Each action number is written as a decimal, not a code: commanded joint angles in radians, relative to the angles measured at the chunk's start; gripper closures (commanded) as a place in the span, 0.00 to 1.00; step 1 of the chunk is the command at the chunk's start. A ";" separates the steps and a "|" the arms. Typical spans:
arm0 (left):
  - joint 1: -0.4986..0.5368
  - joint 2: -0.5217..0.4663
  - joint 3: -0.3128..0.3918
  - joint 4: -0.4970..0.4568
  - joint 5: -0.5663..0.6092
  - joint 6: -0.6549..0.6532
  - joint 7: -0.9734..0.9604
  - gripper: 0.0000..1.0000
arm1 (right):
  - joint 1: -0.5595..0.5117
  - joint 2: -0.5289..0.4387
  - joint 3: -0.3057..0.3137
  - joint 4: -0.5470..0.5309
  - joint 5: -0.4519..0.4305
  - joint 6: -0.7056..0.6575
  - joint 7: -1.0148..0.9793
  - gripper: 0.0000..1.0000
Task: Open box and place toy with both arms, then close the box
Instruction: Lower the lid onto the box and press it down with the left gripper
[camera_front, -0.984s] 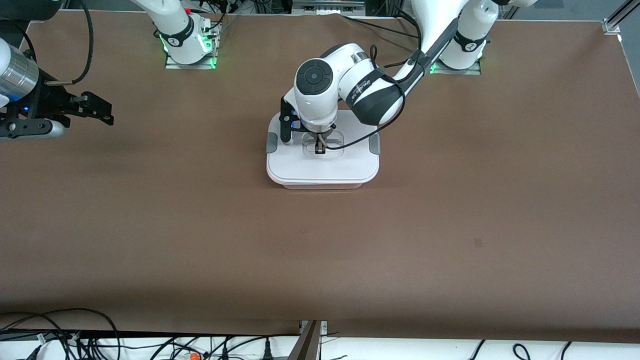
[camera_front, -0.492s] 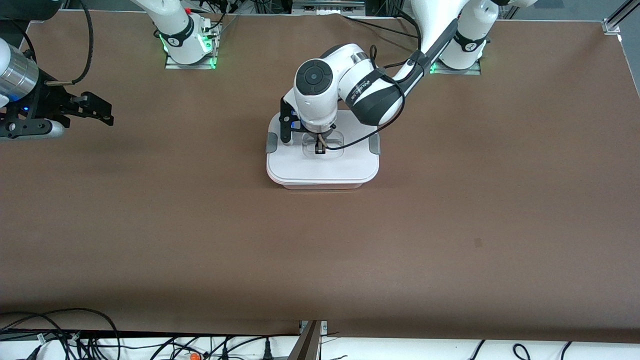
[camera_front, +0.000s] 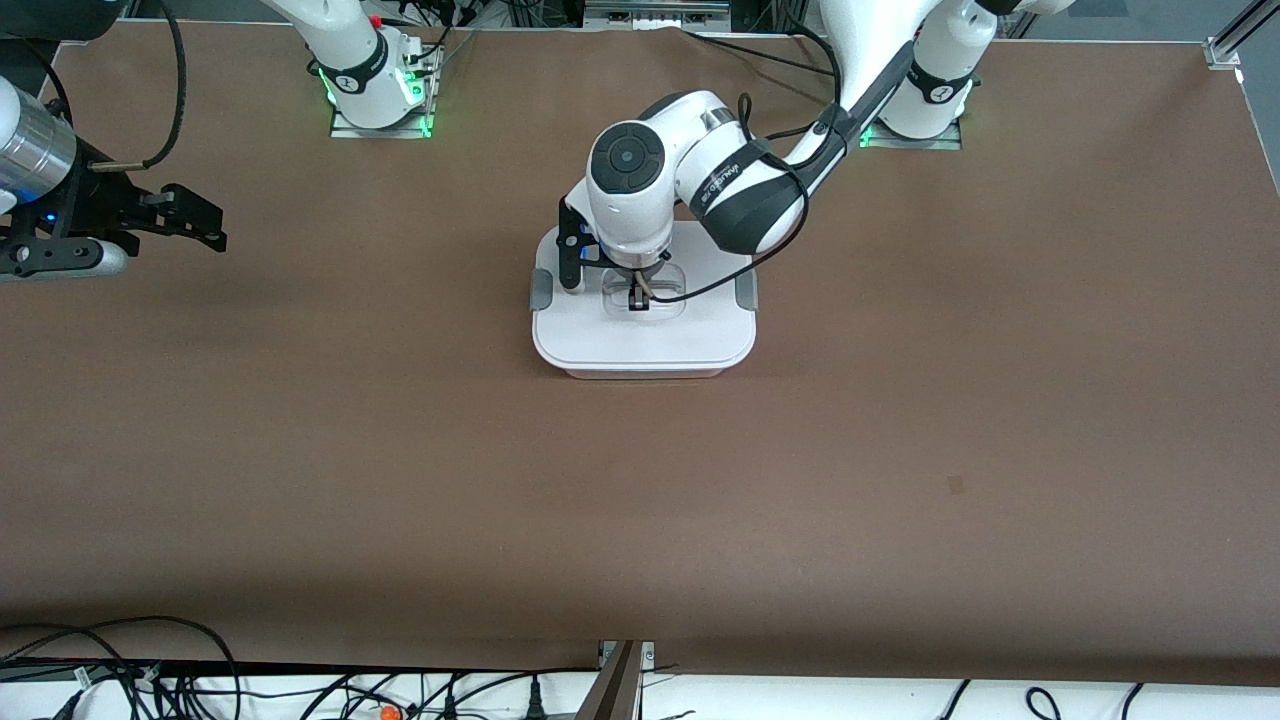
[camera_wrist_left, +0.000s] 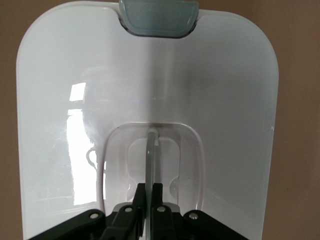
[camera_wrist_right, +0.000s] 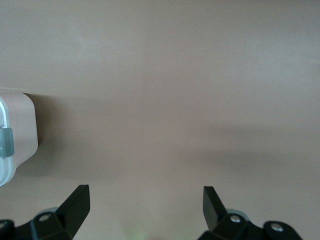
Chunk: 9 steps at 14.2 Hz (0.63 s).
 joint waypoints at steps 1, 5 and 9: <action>-0.011 0.030 0.008 0.035 0.033 -0.006 -0.014 1.00 | -0.008 0.005 0.006 0.019 -0.008 -0.007 0.011 0.00; -0.011 0.032 0.008 0.035 0.034 -0.005 -0.017 1.00 | -0.008 0.007 0.006 0.019 -0.008 -0.006 0.011 0.00; -0.011 0.029 0.009 0.033 0.036 -0.009 -0.020 0.01 | -0.010 0.007 0.006 0.019 -0.006 -0.006 0.011 0.00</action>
